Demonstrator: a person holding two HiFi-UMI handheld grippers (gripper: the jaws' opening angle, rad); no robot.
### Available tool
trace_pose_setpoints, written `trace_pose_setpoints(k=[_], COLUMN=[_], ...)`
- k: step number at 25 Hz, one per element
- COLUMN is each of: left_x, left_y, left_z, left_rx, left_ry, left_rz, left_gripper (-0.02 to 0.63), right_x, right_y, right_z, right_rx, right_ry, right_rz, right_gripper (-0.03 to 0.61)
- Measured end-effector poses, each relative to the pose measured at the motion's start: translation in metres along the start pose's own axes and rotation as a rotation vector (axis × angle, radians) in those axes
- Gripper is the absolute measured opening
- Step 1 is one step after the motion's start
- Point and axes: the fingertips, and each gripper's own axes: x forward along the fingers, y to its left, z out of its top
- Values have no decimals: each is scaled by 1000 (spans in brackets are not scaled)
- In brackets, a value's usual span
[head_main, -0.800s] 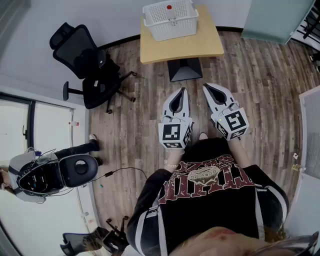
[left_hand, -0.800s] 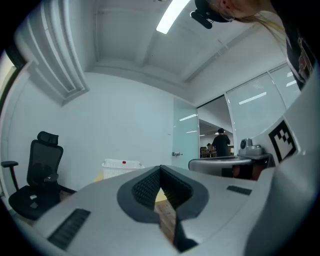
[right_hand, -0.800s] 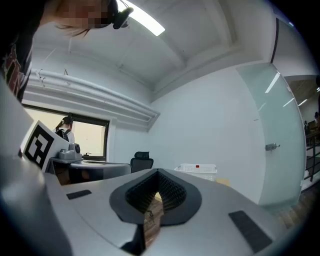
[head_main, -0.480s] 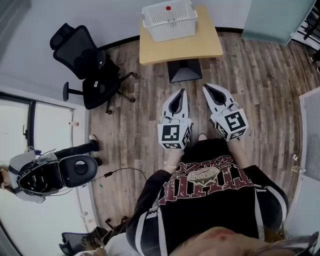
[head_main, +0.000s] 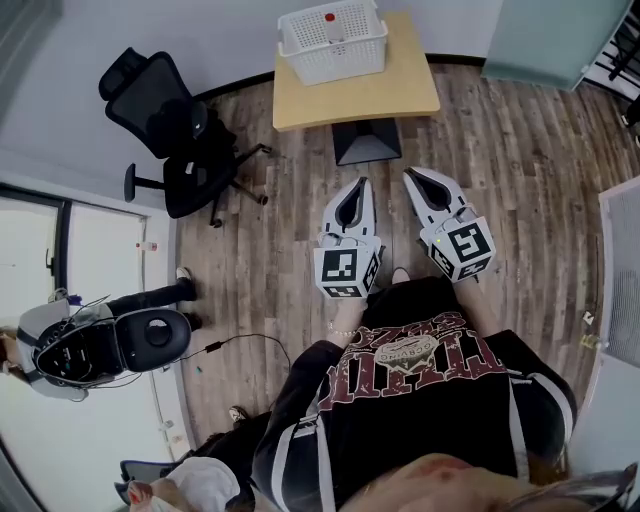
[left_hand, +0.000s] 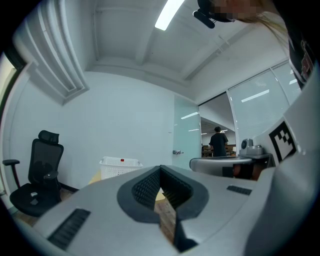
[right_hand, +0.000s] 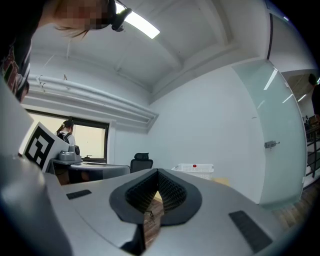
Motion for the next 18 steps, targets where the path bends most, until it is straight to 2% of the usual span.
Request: trace_pose_setpoints(k=[8,18], left_x=[10,30], left_y=[-4,17], left_z=[-5,-7], left_rx=[-1,-16], left_ry=[14,29], left_rz=[21,20], left_gripper=[46,46], right_x=[-1,24], right_y=[-15,-24], right_z=[-4,-7], right_rx=[13,18], right_ry=[-1,2], right_rz=[5,-3], right_gripper=[17,17])
